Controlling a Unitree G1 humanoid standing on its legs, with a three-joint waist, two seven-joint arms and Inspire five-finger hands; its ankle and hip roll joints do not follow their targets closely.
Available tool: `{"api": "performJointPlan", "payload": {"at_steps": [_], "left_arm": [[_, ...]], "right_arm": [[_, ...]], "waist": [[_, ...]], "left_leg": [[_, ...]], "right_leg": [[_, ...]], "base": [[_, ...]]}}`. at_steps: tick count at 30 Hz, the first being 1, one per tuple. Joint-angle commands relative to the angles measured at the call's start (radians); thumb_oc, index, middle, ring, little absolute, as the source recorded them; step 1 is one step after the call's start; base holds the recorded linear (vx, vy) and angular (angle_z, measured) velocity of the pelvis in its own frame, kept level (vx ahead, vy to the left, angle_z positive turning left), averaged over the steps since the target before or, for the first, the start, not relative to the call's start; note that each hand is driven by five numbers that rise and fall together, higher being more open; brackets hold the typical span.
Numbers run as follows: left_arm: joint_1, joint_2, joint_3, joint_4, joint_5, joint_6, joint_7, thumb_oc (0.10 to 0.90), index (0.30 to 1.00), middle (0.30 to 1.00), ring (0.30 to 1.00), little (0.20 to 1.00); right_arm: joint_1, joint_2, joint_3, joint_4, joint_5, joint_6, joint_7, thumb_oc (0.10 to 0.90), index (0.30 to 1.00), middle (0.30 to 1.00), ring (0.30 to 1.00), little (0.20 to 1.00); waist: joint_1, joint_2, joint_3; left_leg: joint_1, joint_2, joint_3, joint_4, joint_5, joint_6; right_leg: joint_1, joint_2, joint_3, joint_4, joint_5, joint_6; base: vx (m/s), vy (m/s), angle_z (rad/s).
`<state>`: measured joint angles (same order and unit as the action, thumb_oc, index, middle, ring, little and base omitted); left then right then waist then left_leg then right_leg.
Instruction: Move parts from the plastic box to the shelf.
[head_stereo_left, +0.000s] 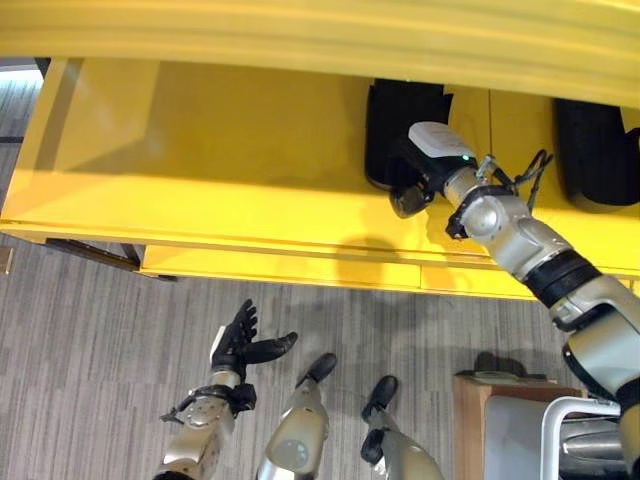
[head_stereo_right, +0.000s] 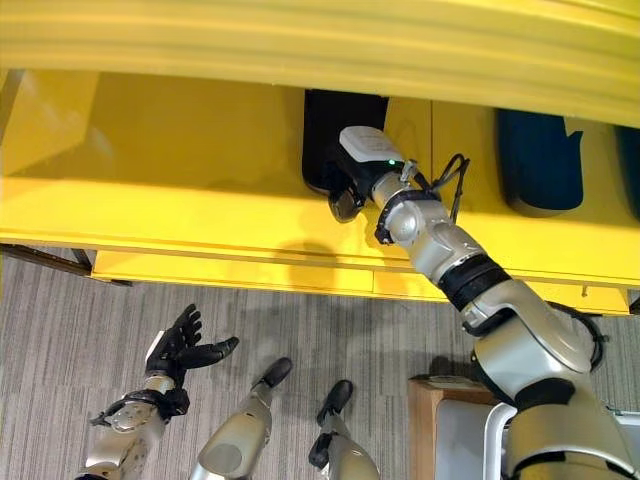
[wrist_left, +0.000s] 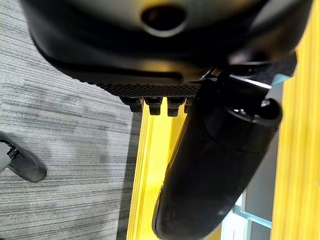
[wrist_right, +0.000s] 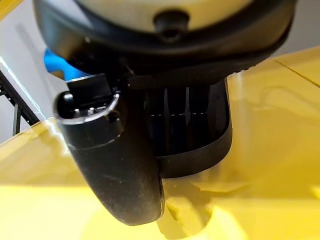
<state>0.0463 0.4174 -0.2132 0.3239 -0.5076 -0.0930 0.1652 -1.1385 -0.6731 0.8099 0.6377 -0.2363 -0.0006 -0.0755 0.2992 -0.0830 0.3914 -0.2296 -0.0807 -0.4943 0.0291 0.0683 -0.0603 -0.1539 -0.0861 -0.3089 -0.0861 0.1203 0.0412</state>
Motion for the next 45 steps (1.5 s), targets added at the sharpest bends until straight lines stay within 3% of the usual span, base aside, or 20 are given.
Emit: {"api": "performJointPlan", "payload": {"at_steps": [1,45], "left_arm": [[0.015,0.055,-0.005,-0.078,-0.019,-0.090,0.006,0.900,1.000,1.000,1.000,1.000],[0.002,0.053,0.004,-0.066,-0.026,-0.099,0.014,0.900,1.000,1.000,1.000,1.000]], "right_arm": [[-0.131,-0.063,0.047,0.010,-0.036,-0.029,-0.066,0.400,0.300,0.300,0.300,0.300],[-0.104,-0.051,0.064,0.028,-0.067,-0.031,-0.047,0.400,0.300,0.300,0.300,0.300]], "waist": [[-0.019,-0.007,-0.048],[-0.035,-0.030,-0.037]], "left_leg": [[-0.020,-0.001,0.072,-0.081,0.077,0.031],[-0.015,0.007,0.082,-0.086,0.074,0.032]], "right_leg": [[0.005,-0.020,0.032,0.115,-0.104,0.043],[0.006,-0.014,0.044,0.107,-0.100,0.040]], "base": [[0.00,0.000,0.00],[0.00,0.000,0.00]]}}
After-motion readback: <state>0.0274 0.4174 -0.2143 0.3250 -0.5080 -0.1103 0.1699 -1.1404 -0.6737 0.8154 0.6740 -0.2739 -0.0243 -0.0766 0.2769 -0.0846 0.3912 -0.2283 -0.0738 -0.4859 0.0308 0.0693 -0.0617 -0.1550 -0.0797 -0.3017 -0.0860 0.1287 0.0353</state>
